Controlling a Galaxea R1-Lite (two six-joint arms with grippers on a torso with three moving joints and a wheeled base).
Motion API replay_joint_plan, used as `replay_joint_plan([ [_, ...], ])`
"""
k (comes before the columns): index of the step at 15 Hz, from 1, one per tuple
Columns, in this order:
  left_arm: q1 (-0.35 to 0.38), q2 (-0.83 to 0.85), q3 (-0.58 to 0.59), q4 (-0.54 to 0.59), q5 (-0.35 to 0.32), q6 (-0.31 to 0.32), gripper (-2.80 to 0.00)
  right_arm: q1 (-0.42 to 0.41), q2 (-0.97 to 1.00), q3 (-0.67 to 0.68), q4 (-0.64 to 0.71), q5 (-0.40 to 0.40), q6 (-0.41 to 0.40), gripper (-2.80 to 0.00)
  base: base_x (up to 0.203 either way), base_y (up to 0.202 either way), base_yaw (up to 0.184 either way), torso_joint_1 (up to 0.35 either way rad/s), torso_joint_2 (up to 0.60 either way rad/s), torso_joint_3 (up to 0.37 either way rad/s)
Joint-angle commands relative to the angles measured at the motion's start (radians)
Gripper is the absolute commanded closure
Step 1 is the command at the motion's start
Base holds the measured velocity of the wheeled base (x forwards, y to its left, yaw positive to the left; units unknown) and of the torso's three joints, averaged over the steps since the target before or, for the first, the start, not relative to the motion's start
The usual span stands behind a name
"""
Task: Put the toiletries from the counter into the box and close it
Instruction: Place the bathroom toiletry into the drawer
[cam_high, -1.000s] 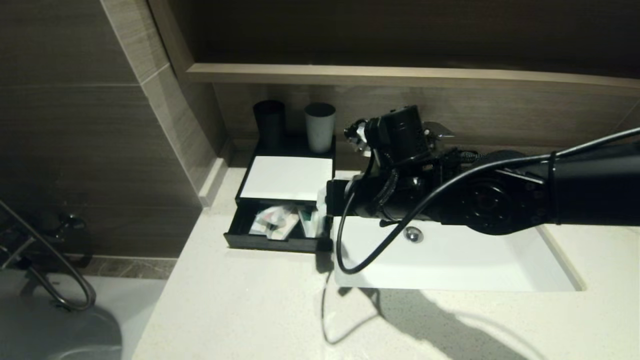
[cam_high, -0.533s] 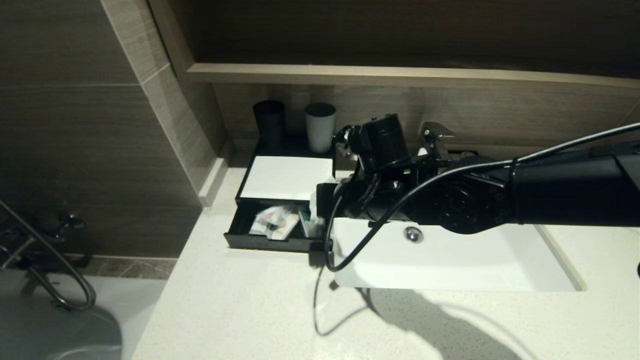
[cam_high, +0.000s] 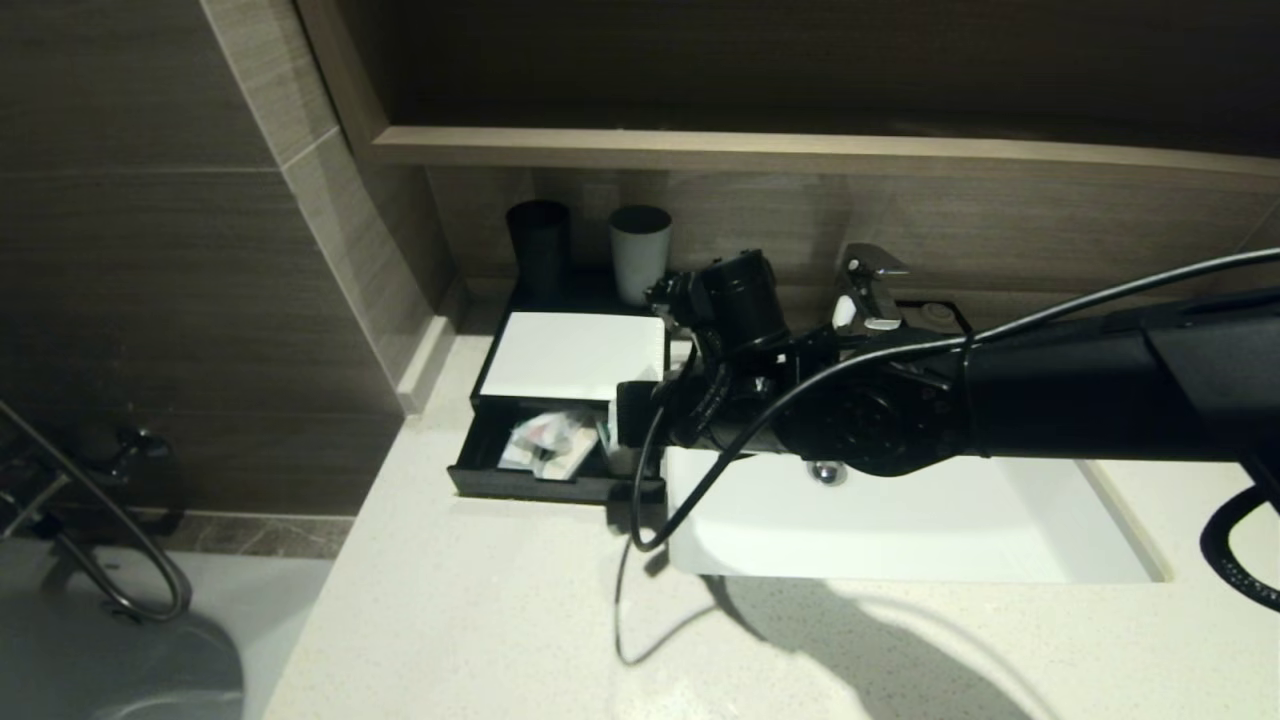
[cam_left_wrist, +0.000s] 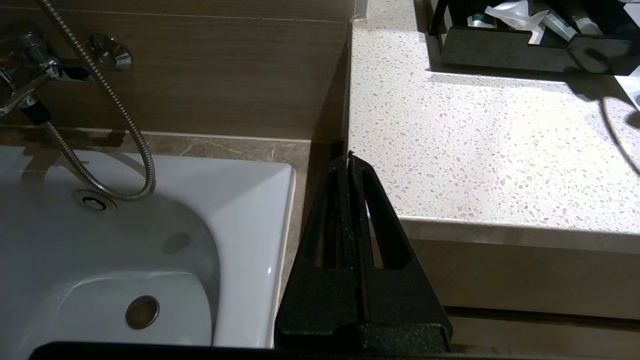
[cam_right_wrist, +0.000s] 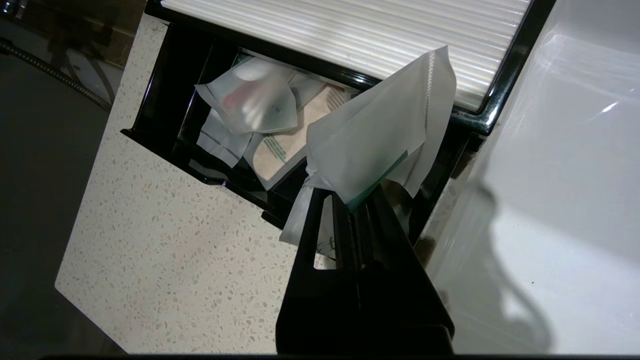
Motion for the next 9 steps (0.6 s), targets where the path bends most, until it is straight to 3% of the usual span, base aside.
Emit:
replay_joint_plan([
  [1,0.000,0.000,0.000,0.000,0.001,0.000,0.00,0.004,0.008,-0.001,0.002,-0.001,-0.001,0.00,0.000,0.000,0.000,0.000,0.00,0.000],
  [9,0.000,0.000,0.000,0.000,0.001,0.000,0.00,0.021,0.033,0.002,0.002,-0.001,-0.001,0.00,0.000,0.000,0.000,0.000,0.00,0.000],
])
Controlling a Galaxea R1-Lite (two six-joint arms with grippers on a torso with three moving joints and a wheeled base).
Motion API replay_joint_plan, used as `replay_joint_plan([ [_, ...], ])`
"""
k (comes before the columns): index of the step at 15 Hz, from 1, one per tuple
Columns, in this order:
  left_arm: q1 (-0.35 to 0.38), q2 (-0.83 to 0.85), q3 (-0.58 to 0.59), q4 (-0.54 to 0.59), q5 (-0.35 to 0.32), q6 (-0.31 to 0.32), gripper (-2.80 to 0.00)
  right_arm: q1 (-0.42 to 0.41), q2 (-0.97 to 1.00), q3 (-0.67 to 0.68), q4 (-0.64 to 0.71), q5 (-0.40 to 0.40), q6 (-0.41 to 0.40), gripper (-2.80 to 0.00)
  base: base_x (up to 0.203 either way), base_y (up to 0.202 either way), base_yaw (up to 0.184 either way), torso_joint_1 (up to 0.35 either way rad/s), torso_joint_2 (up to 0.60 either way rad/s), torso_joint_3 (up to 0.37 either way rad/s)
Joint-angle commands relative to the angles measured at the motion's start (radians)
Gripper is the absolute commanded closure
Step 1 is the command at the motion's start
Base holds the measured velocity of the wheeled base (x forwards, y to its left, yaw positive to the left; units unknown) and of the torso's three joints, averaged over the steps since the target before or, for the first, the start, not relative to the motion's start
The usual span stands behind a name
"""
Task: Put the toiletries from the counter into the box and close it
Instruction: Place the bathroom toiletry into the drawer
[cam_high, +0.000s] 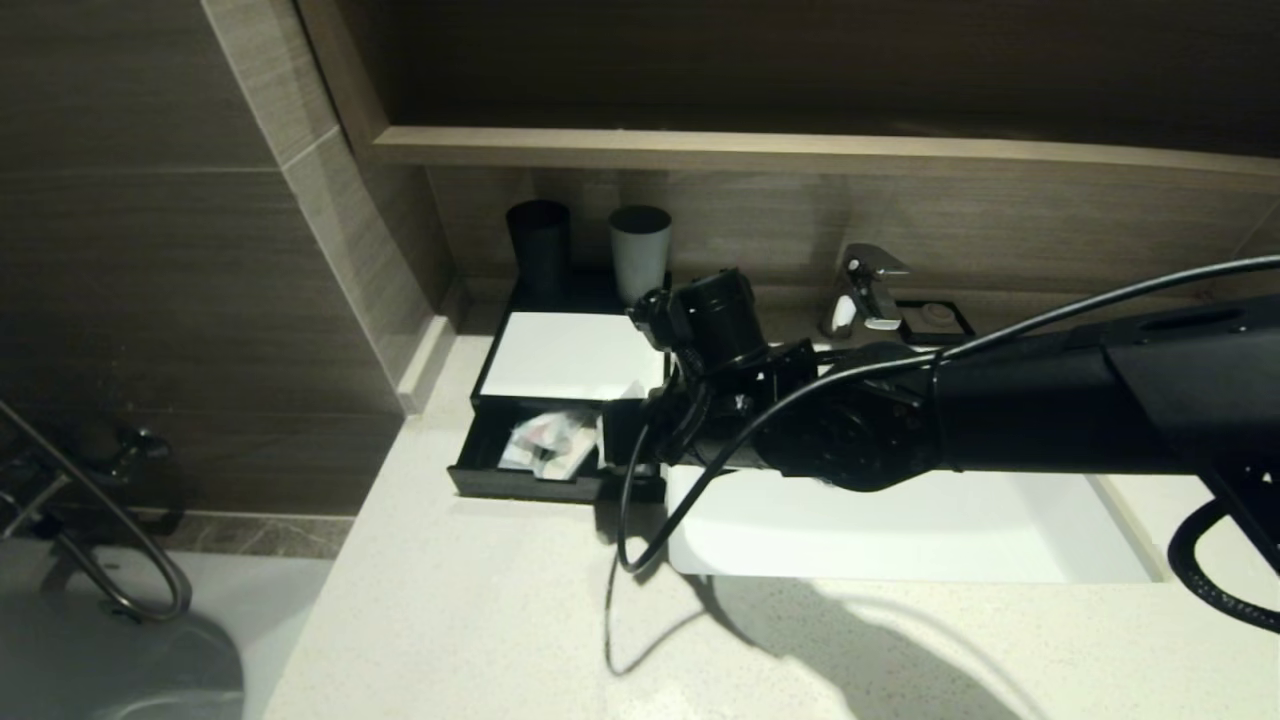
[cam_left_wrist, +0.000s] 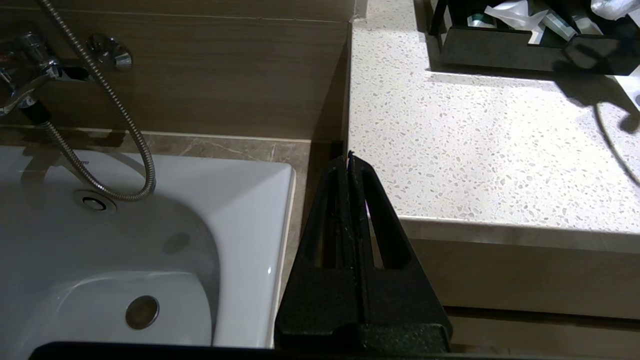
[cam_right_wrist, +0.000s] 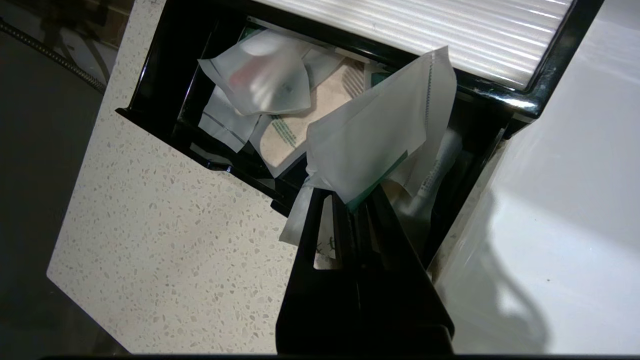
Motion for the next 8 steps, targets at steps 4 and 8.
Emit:
replay_joint_plan([
  [4,0.000,0.000,0.000,0.000,0.000,0.000,0.00,0.009,0.011,0.011,0.002,-0.001,0.003,0.00,0.000,0.000,0.000,0.000,0.00,0.000],
  [8,0.000,0.000,0.000,0.000,0.000,0.000,0.00,0.010,0.019,0.014,0.002,-0.001,0.003,0.00,0.000,0.000,0.000,0.000,0.00,0.000],
])
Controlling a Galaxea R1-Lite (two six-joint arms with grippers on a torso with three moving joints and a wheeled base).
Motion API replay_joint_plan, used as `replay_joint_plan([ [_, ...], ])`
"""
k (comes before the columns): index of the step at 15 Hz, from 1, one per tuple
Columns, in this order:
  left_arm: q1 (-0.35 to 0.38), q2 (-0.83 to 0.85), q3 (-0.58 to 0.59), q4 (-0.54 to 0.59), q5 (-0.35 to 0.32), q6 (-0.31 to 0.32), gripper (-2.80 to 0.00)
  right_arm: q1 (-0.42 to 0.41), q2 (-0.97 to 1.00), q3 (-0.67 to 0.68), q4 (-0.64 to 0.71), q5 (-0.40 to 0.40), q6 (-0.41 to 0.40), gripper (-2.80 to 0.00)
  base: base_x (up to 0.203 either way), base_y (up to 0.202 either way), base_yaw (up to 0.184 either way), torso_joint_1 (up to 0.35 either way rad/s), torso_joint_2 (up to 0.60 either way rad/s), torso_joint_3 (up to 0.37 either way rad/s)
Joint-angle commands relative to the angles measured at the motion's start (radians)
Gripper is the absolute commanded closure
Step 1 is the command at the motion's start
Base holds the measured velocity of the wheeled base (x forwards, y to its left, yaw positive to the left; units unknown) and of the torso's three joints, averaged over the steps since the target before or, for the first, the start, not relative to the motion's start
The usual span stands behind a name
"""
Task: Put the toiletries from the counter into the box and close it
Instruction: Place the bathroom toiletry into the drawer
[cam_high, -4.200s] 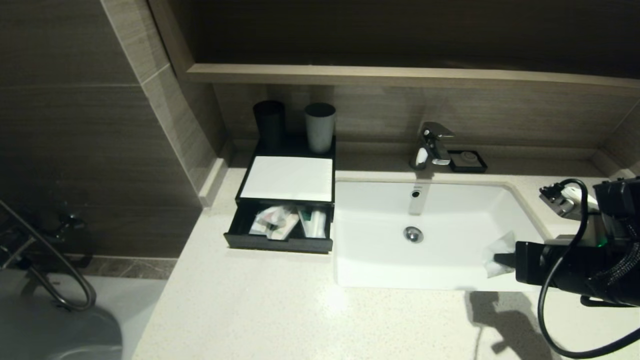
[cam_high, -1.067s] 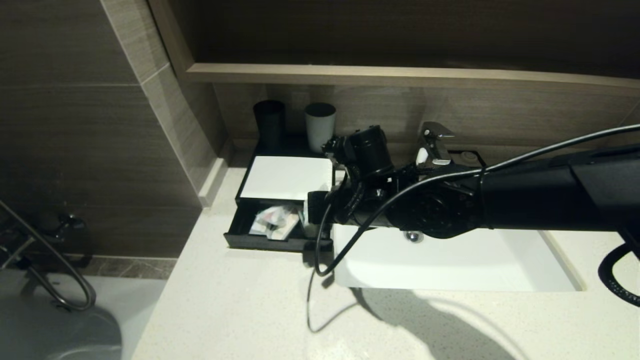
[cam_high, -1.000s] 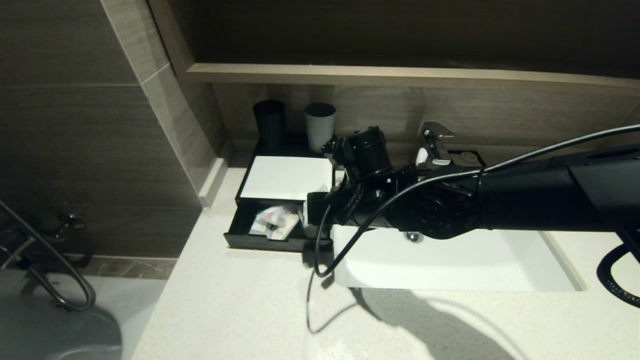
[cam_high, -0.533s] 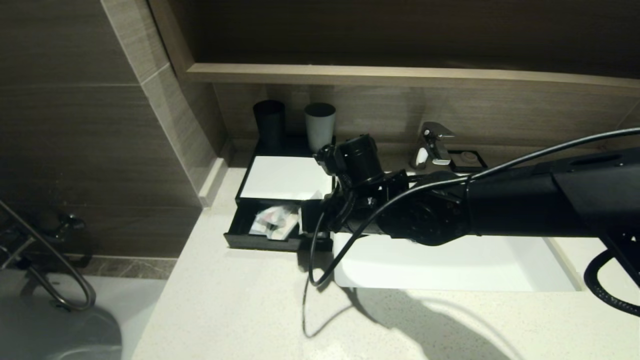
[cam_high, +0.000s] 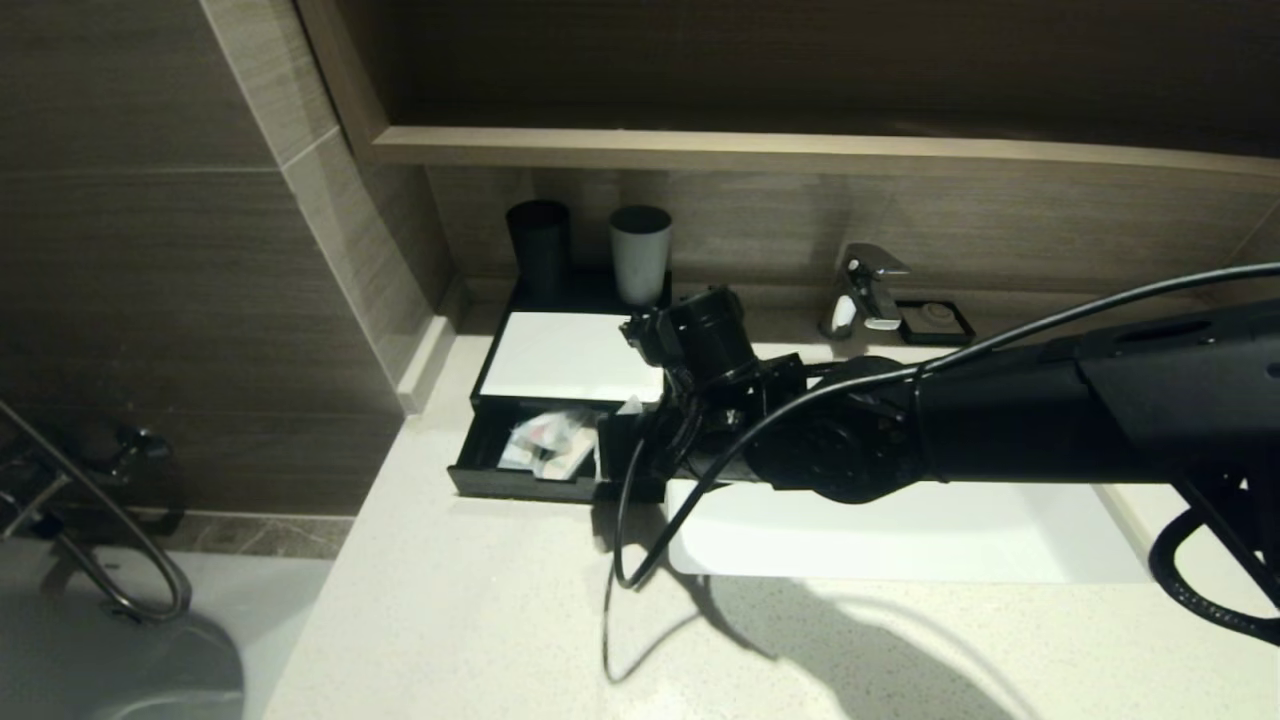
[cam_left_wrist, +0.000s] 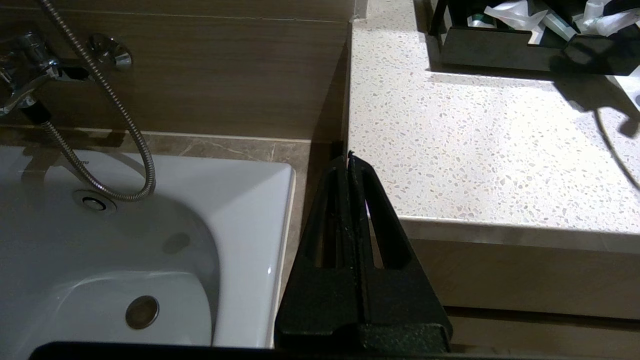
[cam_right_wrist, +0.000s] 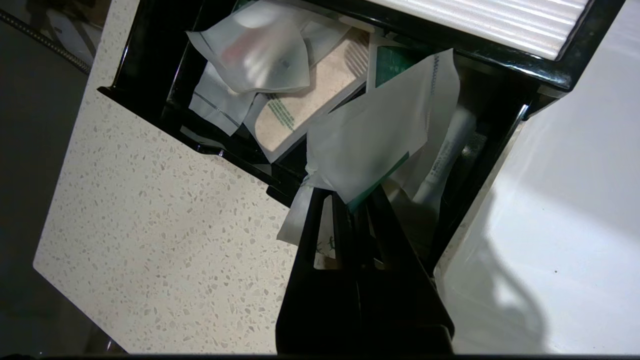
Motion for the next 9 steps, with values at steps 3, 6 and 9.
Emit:
replay_joint_plan([
  [3,0.000,0.000,0.000,0.000,0.001,0.000,0.00,0.001,0.012,0.003,0.000,-0.001,0.002,0.00,0.000,0.000,0.000,0.000,0.00,0.000],
  [6,0.000,0.000,0.000,0.000,0.001,0.000,0.00,0.001,0.020,0.009,-0.001,-0.001,0.000,0.00,0.000,0.000,0.000,0.000,0.00,0.000],
  [9,0.000,0.000,0.000,0.000,0.001,0.000,0.00,0.001,0.031,0.005,-0.005,-0.001,0.000,0.00,0.000,0.000,0.000,0.000,0.00,0.000],
])
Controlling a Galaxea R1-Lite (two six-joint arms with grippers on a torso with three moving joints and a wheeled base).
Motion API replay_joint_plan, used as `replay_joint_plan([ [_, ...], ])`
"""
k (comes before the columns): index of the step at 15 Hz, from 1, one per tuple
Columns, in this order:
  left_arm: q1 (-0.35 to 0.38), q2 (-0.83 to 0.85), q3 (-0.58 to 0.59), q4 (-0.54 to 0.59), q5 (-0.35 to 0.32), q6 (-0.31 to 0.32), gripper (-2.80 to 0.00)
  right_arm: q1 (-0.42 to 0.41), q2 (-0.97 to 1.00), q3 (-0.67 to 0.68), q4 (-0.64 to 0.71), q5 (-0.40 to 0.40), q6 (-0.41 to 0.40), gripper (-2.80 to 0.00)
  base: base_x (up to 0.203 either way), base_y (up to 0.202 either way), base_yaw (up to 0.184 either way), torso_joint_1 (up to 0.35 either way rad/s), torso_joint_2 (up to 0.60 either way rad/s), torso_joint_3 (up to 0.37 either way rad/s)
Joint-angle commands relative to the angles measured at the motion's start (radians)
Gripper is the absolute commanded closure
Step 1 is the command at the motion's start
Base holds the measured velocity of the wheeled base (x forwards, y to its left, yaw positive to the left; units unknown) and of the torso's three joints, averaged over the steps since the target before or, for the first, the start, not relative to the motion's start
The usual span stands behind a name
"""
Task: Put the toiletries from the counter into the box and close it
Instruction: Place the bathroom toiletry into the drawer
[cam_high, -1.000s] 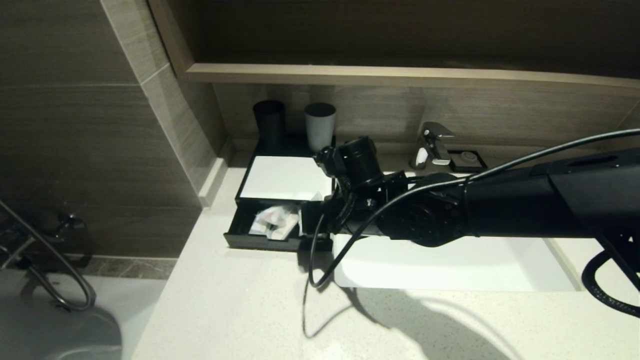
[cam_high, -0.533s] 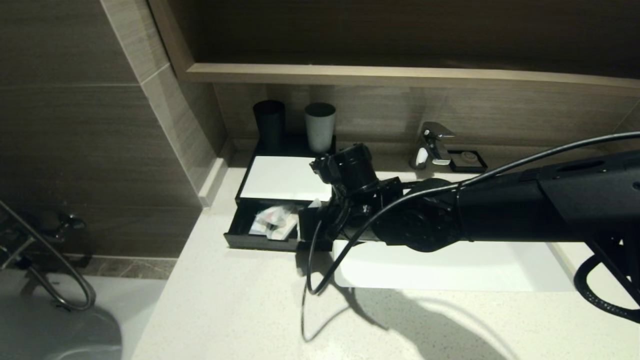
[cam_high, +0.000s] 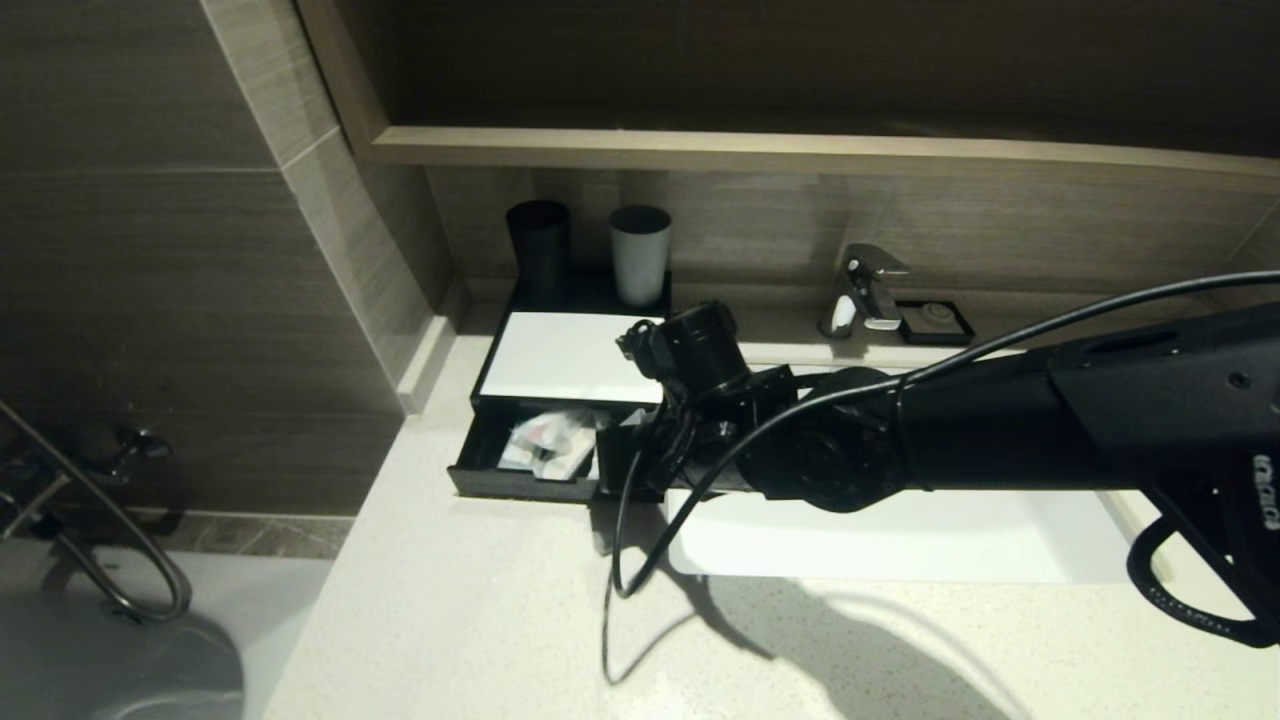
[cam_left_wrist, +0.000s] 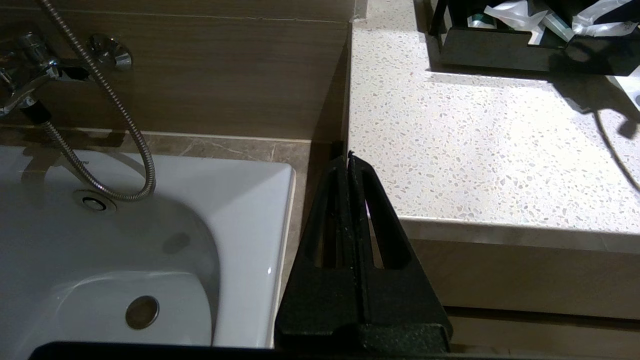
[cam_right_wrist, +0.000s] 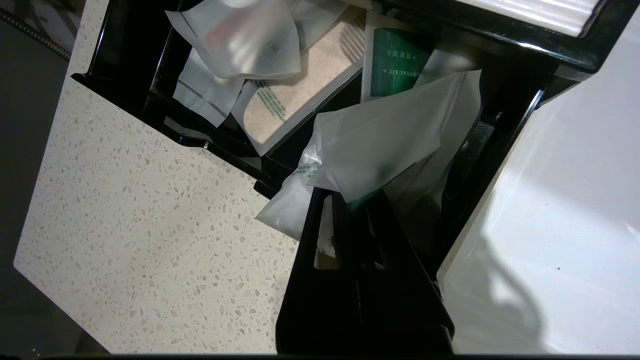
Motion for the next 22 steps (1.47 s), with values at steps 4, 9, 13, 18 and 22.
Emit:
replay_joint_plan([
  [4,0.000,0.000,0.000,0.000,0.001,0.000,0.00,0.000,0.035,-0.037,-0.004,0.000,0.003,0.00,0.000,0.000,0.000,0.000,0.00,0.000],
  [9,0.000,0.000,0.000,0.000,0.001,0.000,0.00,0.000,0.060,-0.159,0.026,-0.001,0.001,0.00,0.000,0.000,0.000,0.000,0.00,0.000],
  [13,0.000,0.000,0.000,0.000,0.001,0.000,0.00,0.014,0.097,-0.199,0.064,0.000,-0.003,0.00,0.000,0.000,0.000,0.000,0.00,0.000],
  [18,0.000,0.000,0.000,0.000,0.001,0.000,0.00,0.022,0.112,-0.217,0.067,0.000,-0.005,0.00,0.000,0.000,0.000,0.000,0.00,0.000],
  [22,0.000,0.000,0.000,0.000,0.001,0.000,0.00,0.022,0.140,-0.243,0.068,0.000,-0.005,0.00,0.000,0.000,0.000,0.000,0.00,0.000],
])
